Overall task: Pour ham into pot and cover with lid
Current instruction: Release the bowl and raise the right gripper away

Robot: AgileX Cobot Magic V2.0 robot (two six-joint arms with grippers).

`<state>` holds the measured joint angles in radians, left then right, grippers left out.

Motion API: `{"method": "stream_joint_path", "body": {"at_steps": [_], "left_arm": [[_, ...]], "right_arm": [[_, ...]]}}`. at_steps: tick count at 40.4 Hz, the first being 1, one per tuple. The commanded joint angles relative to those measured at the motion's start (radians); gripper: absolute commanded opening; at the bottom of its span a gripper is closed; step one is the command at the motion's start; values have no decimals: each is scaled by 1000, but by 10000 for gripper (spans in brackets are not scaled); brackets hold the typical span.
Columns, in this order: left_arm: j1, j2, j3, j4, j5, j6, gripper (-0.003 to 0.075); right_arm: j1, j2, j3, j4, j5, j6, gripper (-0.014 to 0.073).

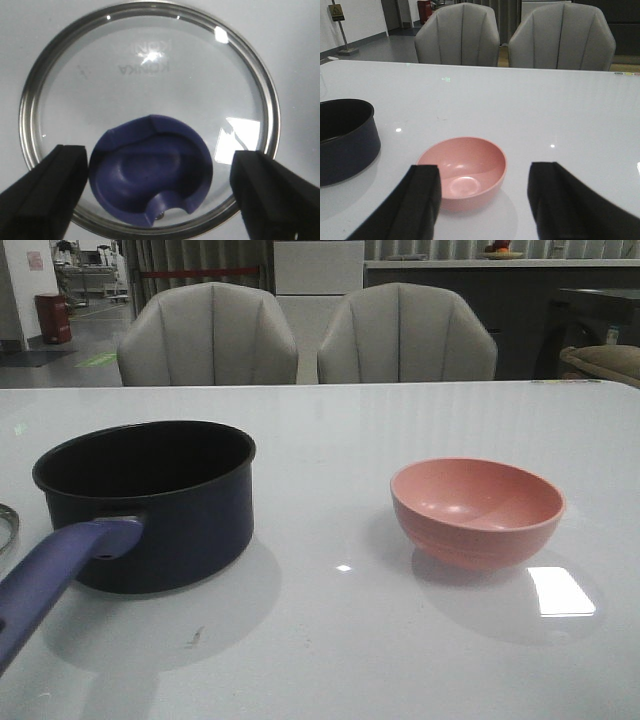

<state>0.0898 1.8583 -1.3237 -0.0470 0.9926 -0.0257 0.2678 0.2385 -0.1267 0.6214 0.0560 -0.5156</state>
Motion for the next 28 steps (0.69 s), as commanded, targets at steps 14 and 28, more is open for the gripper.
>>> {"method": "stream_joint_path", "body": {"at_steps": [14, 28], "left_arm": [[2, 19, -29, -9, -29, -13, 554], [2, 13, -37, -9, -40, -13, 323]], "right_arm": [[2, 6, -29, 7, -63, -2, 492], [2, 6, -29, 7, -63, -2, 492]]}}
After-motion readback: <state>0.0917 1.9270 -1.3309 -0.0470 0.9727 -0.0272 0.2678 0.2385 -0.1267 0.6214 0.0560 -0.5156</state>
